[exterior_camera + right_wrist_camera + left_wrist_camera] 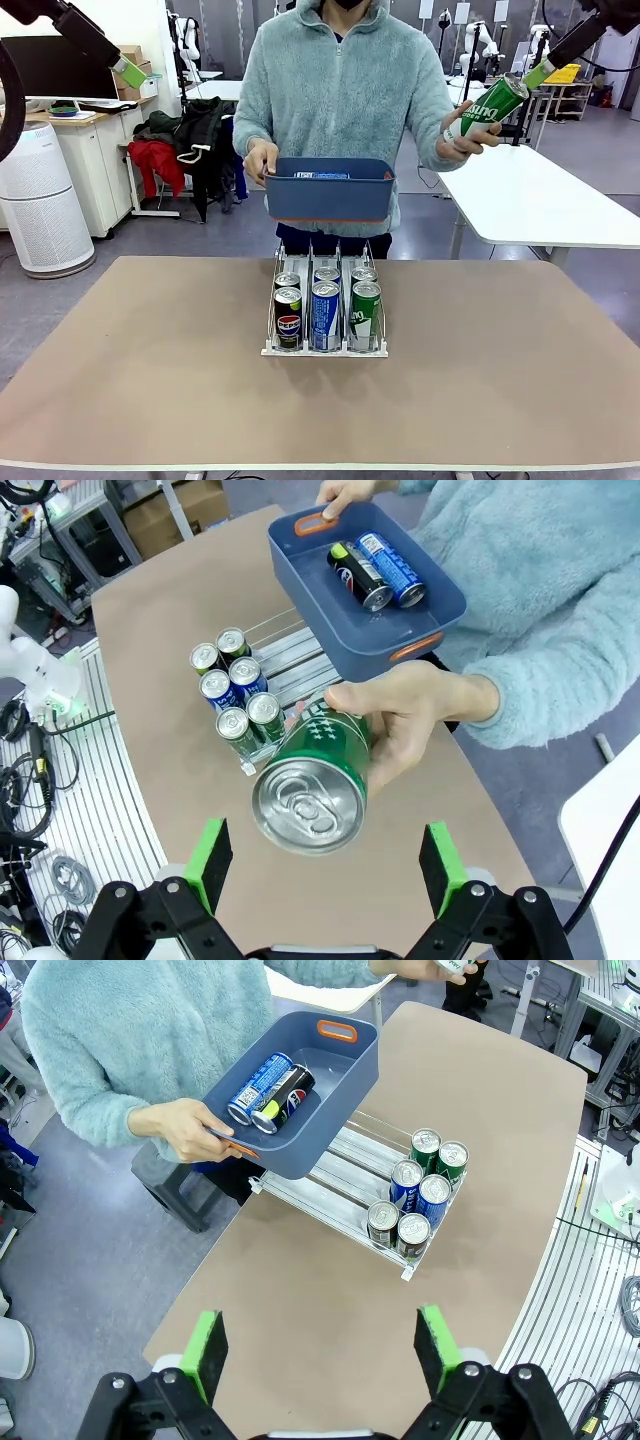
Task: Fill the beverage cans into the dispenser.
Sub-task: Pick up the Sprite handed by the human.
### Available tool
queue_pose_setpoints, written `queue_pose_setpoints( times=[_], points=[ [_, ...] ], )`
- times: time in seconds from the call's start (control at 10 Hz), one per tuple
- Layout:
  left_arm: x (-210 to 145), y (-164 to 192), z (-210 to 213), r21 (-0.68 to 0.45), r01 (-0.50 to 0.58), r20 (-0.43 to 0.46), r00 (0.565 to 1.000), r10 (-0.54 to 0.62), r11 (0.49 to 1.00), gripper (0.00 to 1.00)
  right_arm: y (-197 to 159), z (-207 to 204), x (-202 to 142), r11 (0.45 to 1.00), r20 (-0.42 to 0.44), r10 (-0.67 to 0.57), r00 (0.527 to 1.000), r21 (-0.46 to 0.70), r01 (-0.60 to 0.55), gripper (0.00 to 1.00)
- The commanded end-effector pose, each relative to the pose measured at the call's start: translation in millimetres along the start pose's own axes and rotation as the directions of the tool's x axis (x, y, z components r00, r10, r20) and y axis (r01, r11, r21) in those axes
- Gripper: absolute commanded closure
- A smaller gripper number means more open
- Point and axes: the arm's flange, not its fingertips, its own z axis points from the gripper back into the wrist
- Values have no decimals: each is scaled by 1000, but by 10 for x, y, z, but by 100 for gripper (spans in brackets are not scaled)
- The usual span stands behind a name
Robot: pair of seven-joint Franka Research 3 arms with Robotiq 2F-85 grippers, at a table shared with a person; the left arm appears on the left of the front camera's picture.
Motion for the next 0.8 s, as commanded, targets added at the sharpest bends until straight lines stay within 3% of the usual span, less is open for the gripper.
queue_pose_setpoints(
  times=[0.0,0.7],
  points=[
    [-3,13,-6,3,1,8,1000,-1,1000,0,-57,-24,29,999,6,18,1000,49,-18,0],
    [-3,13,-6,3,1,8,1000,-1,1000,0,27,-335,110,992,-10,69,998,108,-68,0]
  ],
)
